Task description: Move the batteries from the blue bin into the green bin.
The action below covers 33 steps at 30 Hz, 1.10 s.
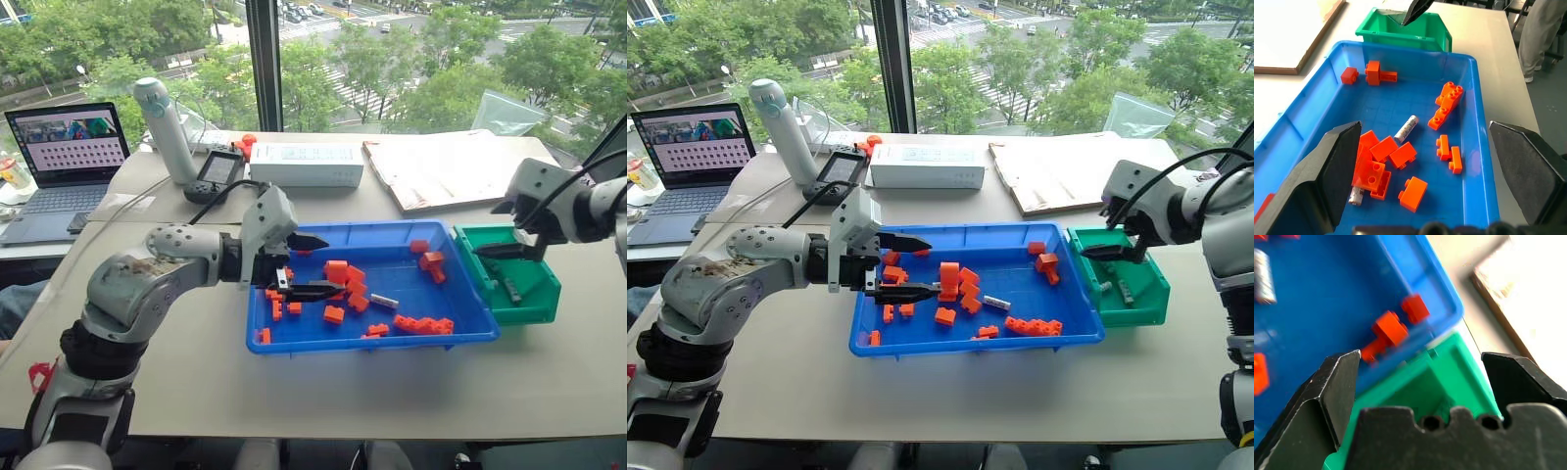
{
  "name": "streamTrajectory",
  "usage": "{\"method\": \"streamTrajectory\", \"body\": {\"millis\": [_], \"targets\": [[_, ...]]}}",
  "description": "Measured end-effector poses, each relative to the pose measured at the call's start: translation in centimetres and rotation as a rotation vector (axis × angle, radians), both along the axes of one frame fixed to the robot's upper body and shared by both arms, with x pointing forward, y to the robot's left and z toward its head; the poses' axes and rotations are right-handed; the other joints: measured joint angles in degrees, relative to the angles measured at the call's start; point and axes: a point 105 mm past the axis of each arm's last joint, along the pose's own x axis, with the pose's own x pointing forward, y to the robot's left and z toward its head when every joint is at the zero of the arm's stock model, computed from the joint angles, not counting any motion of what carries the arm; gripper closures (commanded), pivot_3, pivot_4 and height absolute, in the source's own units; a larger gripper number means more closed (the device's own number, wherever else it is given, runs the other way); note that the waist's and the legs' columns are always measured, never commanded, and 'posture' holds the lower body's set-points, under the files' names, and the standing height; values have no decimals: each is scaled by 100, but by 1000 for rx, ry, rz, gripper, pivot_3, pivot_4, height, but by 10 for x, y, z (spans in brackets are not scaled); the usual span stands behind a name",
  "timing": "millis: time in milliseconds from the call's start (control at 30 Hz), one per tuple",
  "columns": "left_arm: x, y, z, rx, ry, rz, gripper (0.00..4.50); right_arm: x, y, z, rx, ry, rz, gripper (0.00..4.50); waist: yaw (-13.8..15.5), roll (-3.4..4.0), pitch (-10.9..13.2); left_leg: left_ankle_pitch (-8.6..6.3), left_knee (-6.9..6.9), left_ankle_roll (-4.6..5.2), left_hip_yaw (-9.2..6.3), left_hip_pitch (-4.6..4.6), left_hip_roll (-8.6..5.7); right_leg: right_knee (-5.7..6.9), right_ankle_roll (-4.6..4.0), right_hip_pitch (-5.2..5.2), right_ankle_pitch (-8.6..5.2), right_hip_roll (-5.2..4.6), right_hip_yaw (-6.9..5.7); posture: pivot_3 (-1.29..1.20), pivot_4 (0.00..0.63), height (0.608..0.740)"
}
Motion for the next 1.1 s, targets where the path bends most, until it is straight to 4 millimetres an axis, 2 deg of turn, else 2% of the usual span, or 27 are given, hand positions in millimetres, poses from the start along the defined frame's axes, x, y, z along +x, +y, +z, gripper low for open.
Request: {"method": "streamTrajectory", "body": {"millis": [100,200,300,533,667,733,967,1000,1100], "targets": [[-1,5,-6,24,16,7,0,-11,40,-16,31,63,127,41,51,0,0,-22,5,-36,-5,2,5,-11,-2,-9,-1,5,-10,0,150,740],[-6,9,-10,51,23,-3,0,-16,63,-47,36,134,167,41,73,-1,0,-25,9,-40,-4,0,5,-17,-4,-10,3,6,-11,0,150,740],[-12,12,-11,74,19,-20,0,-18,69,-77,6,190,154,41,107,-1,0,-24,12,-41,-3,0,6,-16,-5,-12,7,6,-11,0,150,740],[-15,13,-7,74,0,-21,0,-4,66,-100,-4,203,55,41,96,-1,0,-21,13,-43,-3,2,14,-15,-9,-10,11,18,-10,0,150,740],[-17,15,-10,88,16,-23,0,2,63,-112,-14,236,15,1001,77,-1,0,-21,13,-42,-3,2,16,-14,-9,-6,11,22,-9,0,150,740],[-18,18,-12,100,23,-17,0,1,62,-119,-34,259,13,1648,71,-1,0,-20,13,-42,-3,1,17,-13,-9,-7,11,24,-9,0,150,740],[-24,13,-10,95,19,-47,0,2,64,-117,-75,247,32,4080,66,-1,0,-21,13,-43,-4,2,19,-15,-9,-9,11,25,-9,0,150,740],[-24,13,-10,92,18,-47,0,3,64,-117,-77,245,31,4269,66,-1,0,-21,13,-43,-4,2,19,-15,-9,-9,11,25,-9,0,150,740],[-23,8,-7,64,10,-51,0,2,63,-113,-71,242,34,4260,76,-1,0,-21,13,-43,-4,2,18,-14,-9,-7,11,25,-9,0,150,740]]}}
